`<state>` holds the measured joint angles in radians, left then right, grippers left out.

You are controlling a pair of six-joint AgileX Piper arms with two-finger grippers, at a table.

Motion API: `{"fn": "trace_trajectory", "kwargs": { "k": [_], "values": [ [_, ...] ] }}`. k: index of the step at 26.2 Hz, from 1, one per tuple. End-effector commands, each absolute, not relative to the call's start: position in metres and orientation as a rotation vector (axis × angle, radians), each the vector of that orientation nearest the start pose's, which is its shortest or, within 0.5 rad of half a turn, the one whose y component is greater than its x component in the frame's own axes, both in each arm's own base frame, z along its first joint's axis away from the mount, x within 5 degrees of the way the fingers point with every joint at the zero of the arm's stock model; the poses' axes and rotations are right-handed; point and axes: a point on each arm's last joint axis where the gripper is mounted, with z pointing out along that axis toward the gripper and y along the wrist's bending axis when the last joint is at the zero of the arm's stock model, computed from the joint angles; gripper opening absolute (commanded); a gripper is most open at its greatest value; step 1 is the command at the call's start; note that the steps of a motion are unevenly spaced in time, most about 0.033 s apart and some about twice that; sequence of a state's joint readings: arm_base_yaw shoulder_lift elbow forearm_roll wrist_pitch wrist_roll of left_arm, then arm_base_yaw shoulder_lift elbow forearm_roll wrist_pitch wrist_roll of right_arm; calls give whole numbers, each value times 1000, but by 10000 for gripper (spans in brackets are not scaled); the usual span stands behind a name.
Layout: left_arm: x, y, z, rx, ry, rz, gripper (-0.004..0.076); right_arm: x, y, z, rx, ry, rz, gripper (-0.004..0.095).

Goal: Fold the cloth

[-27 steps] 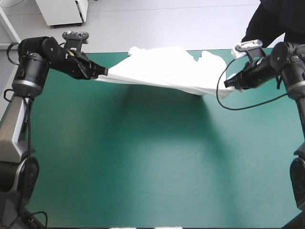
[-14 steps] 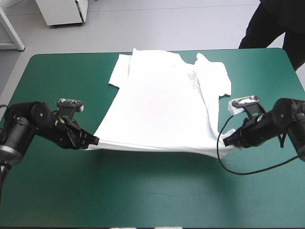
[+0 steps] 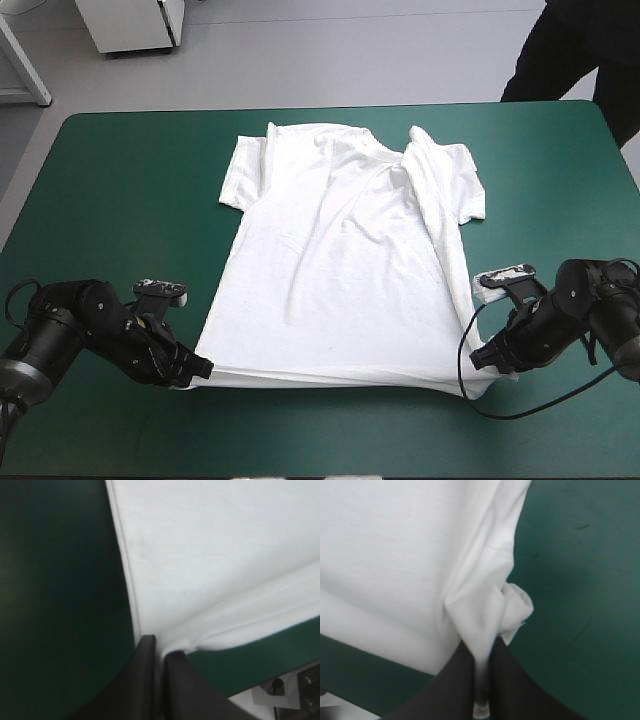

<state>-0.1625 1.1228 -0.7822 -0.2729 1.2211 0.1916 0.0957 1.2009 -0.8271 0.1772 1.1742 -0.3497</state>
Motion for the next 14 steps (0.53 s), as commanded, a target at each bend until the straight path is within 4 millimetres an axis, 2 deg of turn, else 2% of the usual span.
{"fn": "trace_trajectory", "kwargs": {
  "k": [1, 10, 14],
  "values": [
    [158, -50, 269, 452, 2998, -403, -22, 188, 29, 270, -593, 2910, 160, -17],
    [153, -49, 260, 473, 3064, -403, -21, 187, 31, 270, -561, 2927, 180, -12],
    [150, -52, 256, 453, 3077, -464, 11, 181, 34, 271, -551, 2968, 259, 66]
  ]
}}
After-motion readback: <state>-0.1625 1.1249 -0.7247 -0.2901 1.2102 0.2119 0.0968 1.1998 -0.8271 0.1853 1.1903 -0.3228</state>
